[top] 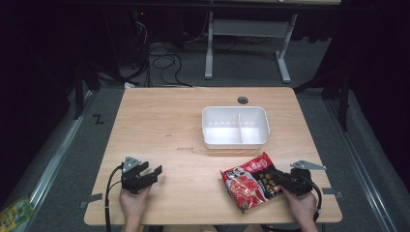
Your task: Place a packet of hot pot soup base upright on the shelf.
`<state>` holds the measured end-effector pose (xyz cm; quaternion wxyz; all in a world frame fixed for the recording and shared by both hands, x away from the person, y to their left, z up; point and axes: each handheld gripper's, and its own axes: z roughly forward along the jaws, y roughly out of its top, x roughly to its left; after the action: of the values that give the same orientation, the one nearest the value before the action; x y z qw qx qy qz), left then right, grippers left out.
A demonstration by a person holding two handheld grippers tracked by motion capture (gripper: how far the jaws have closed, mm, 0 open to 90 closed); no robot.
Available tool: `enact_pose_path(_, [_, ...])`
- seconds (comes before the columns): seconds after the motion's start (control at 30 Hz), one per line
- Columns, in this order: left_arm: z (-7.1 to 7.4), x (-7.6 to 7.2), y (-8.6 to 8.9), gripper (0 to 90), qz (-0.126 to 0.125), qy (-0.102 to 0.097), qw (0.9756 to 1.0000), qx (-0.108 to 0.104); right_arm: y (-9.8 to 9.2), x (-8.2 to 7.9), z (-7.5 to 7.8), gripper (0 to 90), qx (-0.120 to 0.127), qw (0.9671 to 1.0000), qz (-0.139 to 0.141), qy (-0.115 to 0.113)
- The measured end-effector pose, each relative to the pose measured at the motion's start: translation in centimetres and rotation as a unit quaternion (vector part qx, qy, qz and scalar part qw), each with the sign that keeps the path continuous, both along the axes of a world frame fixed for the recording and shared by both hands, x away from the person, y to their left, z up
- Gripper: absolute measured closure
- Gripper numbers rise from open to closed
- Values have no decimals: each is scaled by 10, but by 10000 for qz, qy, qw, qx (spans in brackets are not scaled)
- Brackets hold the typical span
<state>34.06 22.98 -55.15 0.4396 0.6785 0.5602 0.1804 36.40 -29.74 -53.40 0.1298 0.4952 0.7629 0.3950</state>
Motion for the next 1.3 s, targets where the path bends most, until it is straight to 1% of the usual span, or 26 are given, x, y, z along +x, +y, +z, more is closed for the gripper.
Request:
enact_pose_path(0.13, [0, 0, 0, 371, 17, -4, 10000, 19, -2, 0, 1, 869, 85, 10000, 24, 5])
enact_pose_path(0.2, [0, 0, 0, 371, 8, -1, 10000, -4, -2, 0, 2, 872, 25, 10000, 61, -32])
enact_pose_path(0.3, [0, 0, 0, 371, 4, -2, 10000, 16, 0, -1, 6, 877, -55, 9999, 102, -72])
enact_pose_path(0.37, [0, 0, 0, 370, -2, 4, 10000, 10, -2, 1, 7, 879, -7, 9998, 156, -93])
enact_pose_path(0.4, [0, 0, 0, 370, -2, 7, 10000, 11, -2, 1, 8, 880, 68, 9999, 137, -73])
enact_pose_path(0.5, [0, 0, 0, 370, 1, 4, 10000, 14, -3, 1, 12, 881, 103, 9997, 165, -126])
enact_pose_path(0.53, [0, 0, 0, 370, 0, 4, 10000, 16, -3, 0, 15, 881, 163, 9996, 171, -129])
enact_pose_path(0.57, [0, 0, 0, 370, -3, 3, 10000, 13, -4, 1, 17, 882, 166, 9993, 249, -221])
enact_pose_path(0.6, [0, 0, 0, 370, -7, 6, 10000, 27, -3, 0, 20, 882, 197, 9993, 237, -202])
enact_pose_path(0.7, [0, 0, -1, 370, -2, 0, 10000, 34, -1, 1, 32, 883, 141, 9986, 360, -370])
enact_pose_path(0.77, [0, 0, -1, 370, 1, -5, 10000, 18, 1, 0, 38, 883, 136, 9984, 377, -401])
enact_pose_path(0.8, [0, 0, 0, 370, 11, -11, 10000, 19, 1, 1, 42, 883, 121, 9979, 433, -456])
enact_pose_path(0.9, [0, 0, 0, 370, 9, -23, 10000, 8, 2, 3, 49, 883, 238, 9972, 500, -500])
enact_pose_path(0.97, [0, 0, 0, 370, -8, -17, 10000, 7, 3, 3, 55, 884, 258, 9965, 566, -559])
enact_pose_path(1.0, [0, 0, 0, 370, -8, -17, 10000, 7, 3, 3, 55, 884, 258, 9965, 566, -559])
enact_pose_path(1.1, [0, 0, 0, 370, 7, -27, 10000, 1, 7, 2, 66, 884, 220, 9955, 642, -667])
enact_pose_path(1.13, [0, 0, 0, 370, 7, -27, 10000, 1, 7, 2, 66, 884, 220, 9955, 642, -667])
enact_pose_path(1.2, [0, 0, 0, 370, 5, -29, 10000, 1, 11, 1, 74, 883, 173, 9939, 750, -787])
enact_pose_path(1.3, [0, 0, 0, 369, 0, -33, 10000, -1, 14, 0, 80, 884, 136, 9930, 823, -836])
